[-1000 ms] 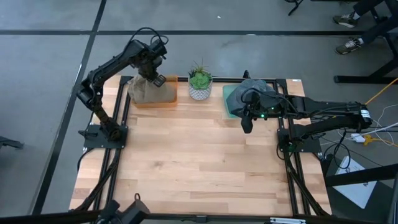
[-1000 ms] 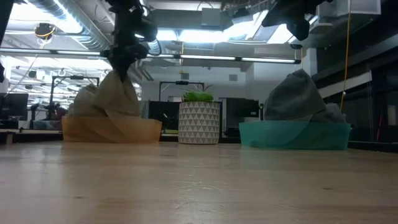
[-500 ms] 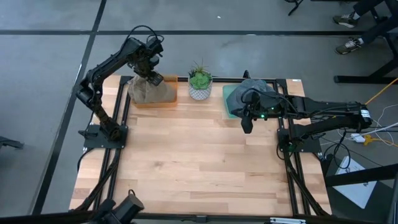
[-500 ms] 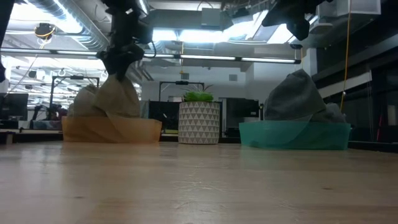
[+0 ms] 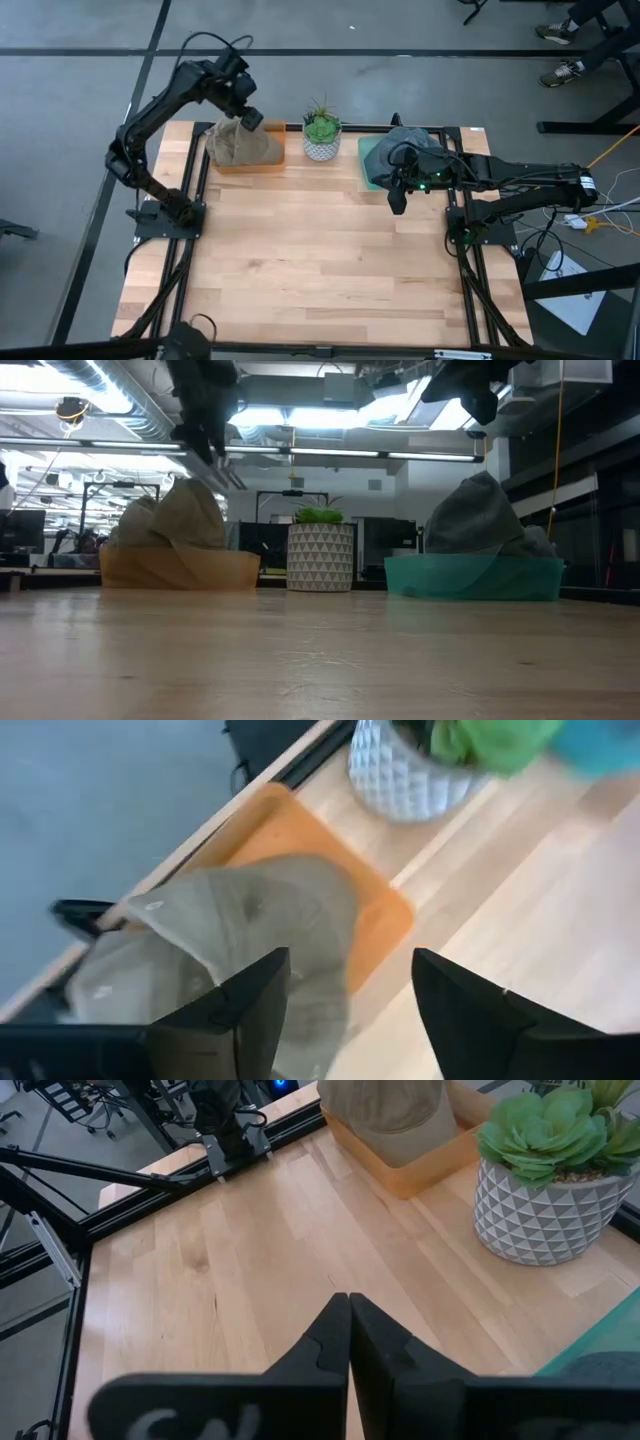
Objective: Pick & Place hat
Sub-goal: Put the brown cap into the orange bin
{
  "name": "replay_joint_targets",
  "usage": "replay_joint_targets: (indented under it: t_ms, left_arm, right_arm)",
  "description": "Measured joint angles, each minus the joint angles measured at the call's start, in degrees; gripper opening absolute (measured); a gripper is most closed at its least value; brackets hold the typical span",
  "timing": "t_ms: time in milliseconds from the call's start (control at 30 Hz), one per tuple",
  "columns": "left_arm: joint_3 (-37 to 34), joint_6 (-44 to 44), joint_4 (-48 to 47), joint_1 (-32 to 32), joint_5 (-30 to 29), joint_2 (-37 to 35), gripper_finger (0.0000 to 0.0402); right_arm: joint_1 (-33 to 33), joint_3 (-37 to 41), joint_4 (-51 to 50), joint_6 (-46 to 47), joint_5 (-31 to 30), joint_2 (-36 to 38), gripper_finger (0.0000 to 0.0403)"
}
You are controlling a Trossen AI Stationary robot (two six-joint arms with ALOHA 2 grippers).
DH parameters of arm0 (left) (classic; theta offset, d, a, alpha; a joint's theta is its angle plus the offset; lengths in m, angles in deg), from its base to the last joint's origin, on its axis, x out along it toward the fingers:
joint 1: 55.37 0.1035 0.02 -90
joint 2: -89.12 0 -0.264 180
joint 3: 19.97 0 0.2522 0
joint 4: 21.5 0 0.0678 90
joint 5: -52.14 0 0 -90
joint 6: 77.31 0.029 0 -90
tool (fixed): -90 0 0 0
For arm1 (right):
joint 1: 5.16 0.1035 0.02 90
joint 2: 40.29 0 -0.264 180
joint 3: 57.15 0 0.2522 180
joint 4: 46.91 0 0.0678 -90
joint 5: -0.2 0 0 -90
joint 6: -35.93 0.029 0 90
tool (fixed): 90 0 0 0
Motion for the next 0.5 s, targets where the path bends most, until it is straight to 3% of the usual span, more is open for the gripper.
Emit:
replay_joint_targets:
  t_ms: [133,300,367,500]
  left_arm:
    - [-0.8,3.1,-0.5,-3.3,-7.9,1.2,0.0166]
    - [-5.7,2.5,1.3,-4.2,-9.0,2.9,0.0062]
    - [-8.1,0.8,1.9,-4.0,-12.1,3.3,0.0020]
    - [-11.6,-2.2,1.0,-3.1,-23.5,3.1,0.0009]
  right_arm:
    - [0.0,0.0,0.0,0.0,0.0,0.0,0.0004]
    - [0.0,0.0,0.0,0.0,-0.5,0.0,0.0004]
    - [0.0,0.0,0.0,0.0,-0.6,0.0,0.0004]
    - [0.0,0.0,0.0,0.3,-0.6,0.0,0.0004]
